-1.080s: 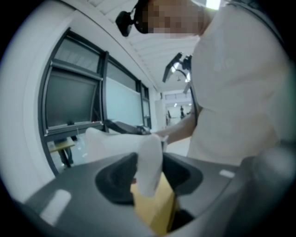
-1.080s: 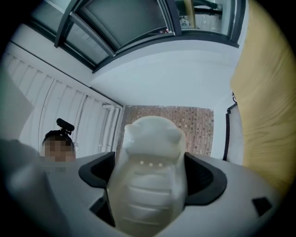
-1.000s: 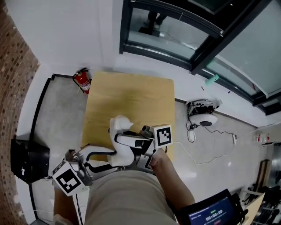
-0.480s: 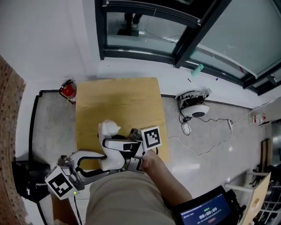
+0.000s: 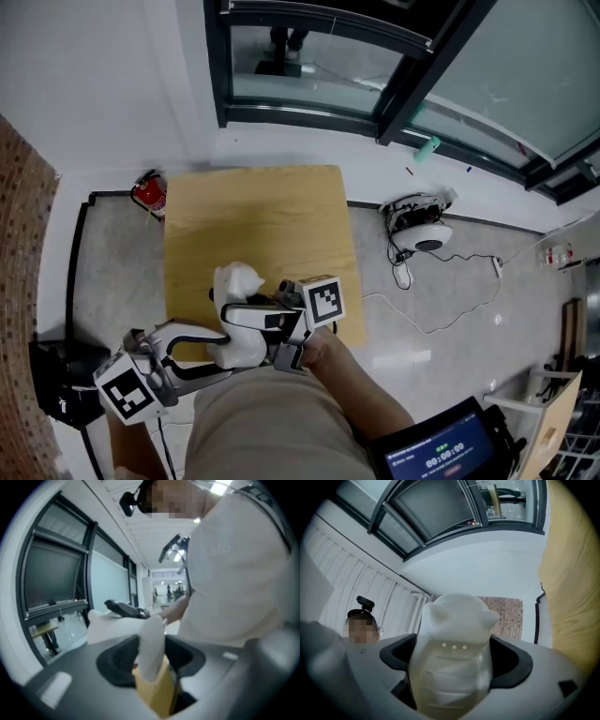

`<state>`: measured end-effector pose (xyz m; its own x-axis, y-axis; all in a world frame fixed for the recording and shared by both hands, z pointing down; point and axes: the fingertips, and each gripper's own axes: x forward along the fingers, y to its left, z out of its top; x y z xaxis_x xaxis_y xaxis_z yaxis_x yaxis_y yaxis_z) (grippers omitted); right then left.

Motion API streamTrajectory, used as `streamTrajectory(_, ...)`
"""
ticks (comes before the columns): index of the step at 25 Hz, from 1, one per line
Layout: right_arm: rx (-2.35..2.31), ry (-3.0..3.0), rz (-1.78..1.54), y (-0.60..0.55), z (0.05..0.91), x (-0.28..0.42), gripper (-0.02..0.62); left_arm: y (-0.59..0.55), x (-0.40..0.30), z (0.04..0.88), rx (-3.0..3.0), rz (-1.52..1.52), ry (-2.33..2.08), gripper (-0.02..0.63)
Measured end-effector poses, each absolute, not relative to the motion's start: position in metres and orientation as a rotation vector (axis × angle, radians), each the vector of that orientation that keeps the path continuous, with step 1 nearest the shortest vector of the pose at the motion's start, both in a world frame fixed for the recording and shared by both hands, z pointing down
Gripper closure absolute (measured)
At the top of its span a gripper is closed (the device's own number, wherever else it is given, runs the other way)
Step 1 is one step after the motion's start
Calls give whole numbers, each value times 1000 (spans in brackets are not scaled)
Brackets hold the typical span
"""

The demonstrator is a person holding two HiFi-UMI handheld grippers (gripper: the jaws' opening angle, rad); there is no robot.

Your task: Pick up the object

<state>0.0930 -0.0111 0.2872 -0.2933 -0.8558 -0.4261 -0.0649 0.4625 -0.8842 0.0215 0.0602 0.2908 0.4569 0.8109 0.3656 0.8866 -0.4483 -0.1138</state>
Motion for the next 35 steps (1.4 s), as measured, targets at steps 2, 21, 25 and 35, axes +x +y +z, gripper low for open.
streamTrajectory(2,-796,1686,-968,-9,287,94,126,62,22,292,-2424,-387,-1450,430)
streamTrajectory(21,-768,1700,-946,10,279,112,126,81,40,284,-2412,-405,-1438,430)
streamTrajectory(25,-770,1693,-947,12,281,114,127,83,42,286,-2411,-410,-1435,430)
streamTrajectory(35,-783,1710,-955,11,285,114,127,83,43,288,-2416,-414,-1434,430)
